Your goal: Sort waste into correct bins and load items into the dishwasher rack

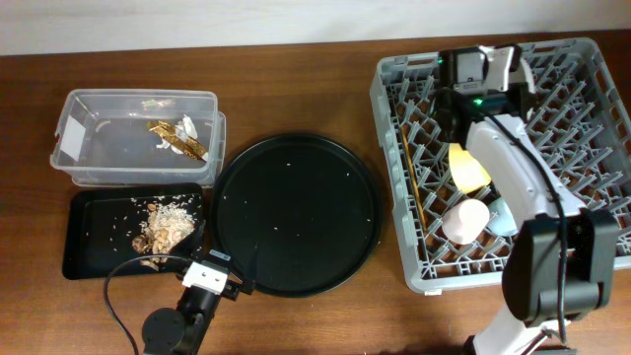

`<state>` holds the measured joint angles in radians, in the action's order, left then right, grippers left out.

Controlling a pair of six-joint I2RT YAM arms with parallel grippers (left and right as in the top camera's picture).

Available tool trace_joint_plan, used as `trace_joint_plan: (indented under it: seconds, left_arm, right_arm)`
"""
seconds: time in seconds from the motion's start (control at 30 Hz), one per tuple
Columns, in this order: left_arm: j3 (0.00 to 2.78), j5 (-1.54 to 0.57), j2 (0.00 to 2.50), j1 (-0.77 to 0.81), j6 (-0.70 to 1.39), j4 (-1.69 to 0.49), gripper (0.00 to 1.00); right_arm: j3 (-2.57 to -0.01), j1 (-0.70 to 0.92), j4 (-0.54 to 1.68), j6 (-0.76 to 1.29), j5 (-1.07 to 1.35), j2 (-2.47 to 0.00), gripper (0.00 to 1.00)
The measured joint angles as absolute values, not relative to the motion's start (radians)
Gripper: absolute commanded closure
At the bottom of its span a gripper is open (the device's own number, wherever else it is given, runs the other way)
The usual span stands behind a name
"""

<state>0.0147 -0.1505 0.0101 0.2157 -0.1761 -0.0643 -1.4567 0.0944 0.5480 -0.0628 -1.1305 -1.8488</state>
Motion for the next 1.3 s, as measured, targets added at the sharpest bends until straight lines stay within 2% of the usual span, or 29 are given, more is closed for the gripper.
trace_joint_plan:
  seconds: [0.03, 0.07, 0.2, 0.27, 0.37, 0.43, 0.5, 0.6, 0.77, 0.93, 1.03, 1.1, 1.17, 1.23, 1.3]
  left_arm:
    - [0.015, -0.150, 0.010, 0.216, -0.176, -0.064, 0.01]
    - [0.015, -0.150, 0.010, 0.216, -0.176, -0.064, 0.01]
    - [0.015, -0.150, 0.010, 0.216, -0.176, -0.064, 0.01]
    - [0.015, -0.150, 0.010, 0.216, -0.176, -0.064, 0.01]
    - [0.015, -0.150, 0.012, 0.216, -0.176, -0.062, 0.01]
    - [0.015, -0.150, 0.011, 0.216, -0.176, -0.063, 0.00]
    - [0.015, -0.150, 0.010, 0.216, -0.176, -0.063, 0.01]
    - [0.015, -0.150, 0.010, 0.216, -0.176, -0.064, 0.01]
    - [0.015, -0.150, 0.010, 0.216, -0.176, -0.064, 0.01]
    - [0.015, -0.150, 0.010, 0.216, -0.176, -0.064, 0.01]
    - [0.015, -0.150, 0.010, 0.216, -0.176, -0.062, 0.01]
    - [0.014, -0.151, 0.010, 0.216, -0.176, -0.064, 0.01]
    - [0.015, -0.150, 0.012, 0.216, -0.176, -0.061, 0.01]
    - [0.014, -0.150, 0.010, 0.216, -0.176, -0.062, 0.01]
    - [0.014, -0.150, 0.010, 0.216, -0.176, -0.062, 0.01]
  right_arm:
    - [-1.457, 0.114, 0.551, -0.067, -1.130, -1.858, 0.46]
    - [-1.457, 0.124, 0.547, -0.074, -1.132, -1.859, 0.38]
    - [-1.467, 0.239, 0.568, -0.082, -1.158, -1.819, 0.26]
    - [-1.497, 0.332, 0.604, -0.081, -1.158, -1.670, 0.23]
    - [-1.530, 0.533, 0.804, -0.033, -1.046, -1.373, 0.18]
    - [-1.531, 0.720, 0.999, 0.091, -0.774, -1.198, 0.00]
    - [-1.531, 0.808, 1.033, 0.136, -0.501, -1.104, 0.01]
    - [-1.531, 0.839, 1.036, 0.159, -0.241, -1.070, 0.01]
    - [-1.531, 0.839, 1.099, 0.162, -0.109, -1.089, 0.02]
    - [-1.531, 0.839, 1.100, 0.124, -0.161, -0.985, 0.01]
    - [-1.514, 0.678, 1.080, 0.071, -0.178, -0.863, 0.01]
    - [-1.407, 0.438, 1.032, 0.057, -0.118, -0.767, 0.01]
    - [-1.134, 0.218, 0.854, 0.052, -0.033, -0.619, 0.01]
    - [-0.818, 0.114, 0.693, 0.052, 0.037, -0.406, 0.01]
    - [-0.618, 0.075, 0.568, 0.051, 0.101, -0.289, 0.01]
